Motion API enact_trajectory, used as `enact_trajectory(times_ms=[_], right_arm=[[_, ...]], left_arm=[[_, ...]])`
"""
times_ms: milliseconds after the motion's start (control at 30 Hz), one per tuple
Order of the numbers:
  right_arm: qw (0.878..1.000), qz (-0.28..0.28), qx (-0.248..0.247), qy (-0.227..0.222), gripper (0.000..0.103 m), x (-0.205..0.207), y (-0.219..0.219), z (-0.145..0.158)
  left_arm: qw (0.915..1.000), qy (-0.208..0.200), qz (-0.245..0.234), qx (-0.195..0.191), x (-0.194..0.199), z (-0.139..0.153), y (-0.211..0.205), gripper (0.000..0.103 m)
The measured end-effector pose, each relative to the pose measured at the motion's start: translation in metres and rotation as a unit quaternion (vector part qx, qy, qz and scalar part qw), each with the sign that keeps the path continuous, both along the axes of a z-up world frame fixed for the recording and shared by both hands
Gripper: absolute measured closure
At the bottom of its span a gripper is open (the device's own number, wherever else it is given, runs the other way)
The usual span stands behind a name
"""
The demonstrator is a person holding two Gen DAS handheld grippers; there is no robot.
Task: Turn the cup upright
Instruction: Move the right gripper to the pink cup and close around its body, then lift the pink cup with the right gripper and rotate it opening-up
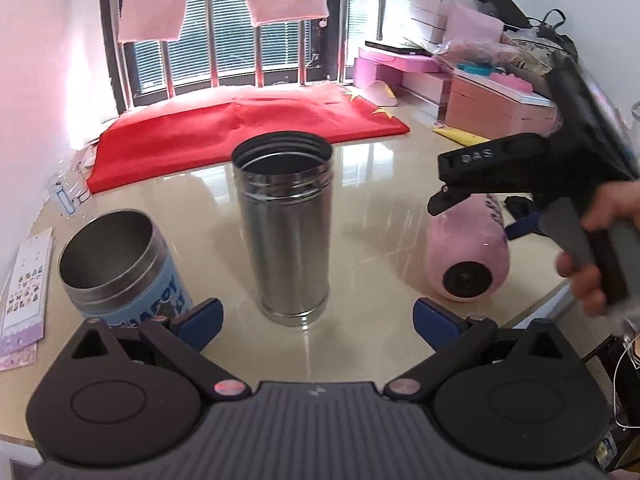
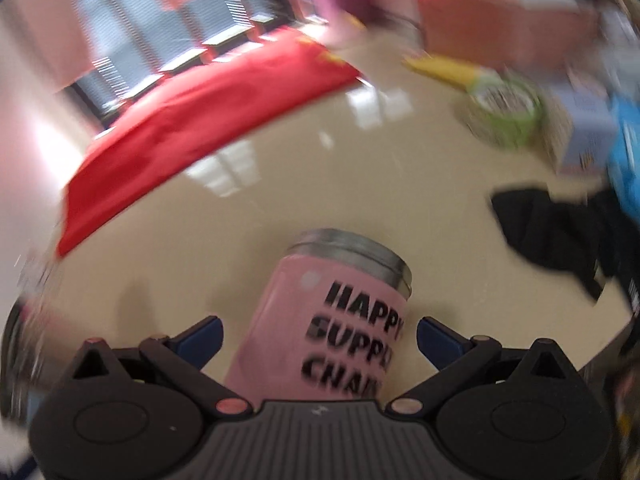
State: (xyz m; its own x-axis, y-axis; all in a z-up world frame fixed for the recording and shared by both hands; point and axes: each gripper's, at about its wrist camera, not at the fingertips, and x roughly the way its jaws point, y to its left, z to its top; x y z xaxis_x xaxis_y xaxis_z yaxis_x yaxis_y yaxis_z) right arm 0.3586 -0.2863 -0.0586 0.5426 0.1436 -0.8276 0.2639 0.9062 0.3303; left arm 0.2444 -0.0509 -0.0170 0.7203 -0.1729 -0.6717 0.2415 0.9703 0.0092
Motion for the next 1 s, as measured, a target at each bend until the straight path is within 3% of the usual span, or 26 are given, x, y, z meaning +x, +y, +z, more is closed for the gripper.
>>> enact_trajectory(times_ms=[33,67,100,167,233,333,400,500,533,667,767,867,900,933,1000], right_arm=[[1.000,-0.011,0.010,0.018,0.002,0.008,-0.001,-0.007],[0.999,-0.011,0.021,0.039,0.013,0.015,-0.001,-0.015],[0.998,-0.005,0.026,0.057,0.014,0.020,-0.001,-0.022],[0.997,0.058,0.019,0.057,0.014,0.023,0.005,-0.024],[0.988,0.138,-0.029,0.059,0.014,0.020,0.017,-0.021],[0.960,0.246,-0.110,0.073,0.014,0.014,0.037,-0.018],[0.930,0.315,-0.172,0.081,0.014,0.011,0.054,-0.019],[0.891,0.378,-0.238,0.081,0.014,0.008,0.076,-0.023],[0.888,0.381,-0.245,0.079,0.014,0.007,0.080,-0.023],[0.898,0.364,-0.237,0.076,0.013,0.003,0.081,-0.024],[0.918,0.332,-0.204,0.073,0.000,0.017,0.070,-0.012],[0.941,0.285,-0.162,0.088,0.000,0.033,0.058,-0.006],[0.943,0.280,-0.152,0.095,0.001,0.038,0.050,-0.004],[0.945,0.276,-0.146,0.101,0.002,0.042,0.049,-0.006],[0.945,0.272,-0.143,0.111,0.019,0.044,0.051,-0.011]], left_arm=[[1.0000,-0.001,0.001,0.000,0.001,0.000,0.001,0.000],[1.0000,-0.001,0.002,0.000,0.002,-0.001,0.003,0.000],[1.0000,0.000,0.003,-0.002,0.002,-0.002,0.003,0.000],[1.0000,0.002,0.001,-0.004,0.003,-0.003,0.004,0.000],[1.0000,0.005,-0.003,-0.004,0.004,-0.005,0.003,0.000],[0.9998,0.013,-0.012,-0.003,0.007,-0.009,0.000,0.000],[0.9997,0.017,-0.017,-0.001,0.007,-0.012,-0.004,0.000],[0.9996,0.021,-0.018,0.000,0.007,-0.015,-0.008,0.000],[0.9996,0.022,-0.017,-0.001,0.007,-0.015,-0.008,0.000],[0.9997,0.020,-0.017,0.001,0.007,-0.014,-0.009,0.000],[0.9996,0.020,-0.017,0.002,0.008,-0.014,-0.009,0.000],[0.9997,0.020,-0.014,0.002,0.008,-0.014,-0.009,0.000],[0.9997,0.020,-0.013,0.002,0.008,-0.013,-0.009,0.000],[0.9997,0.020,-0.012,0.001,0.008,-0.013,-0.009,0.000],[0.9998,0.020,-0.010,0.000,0.008,-0.013,-0.009,0.000]])
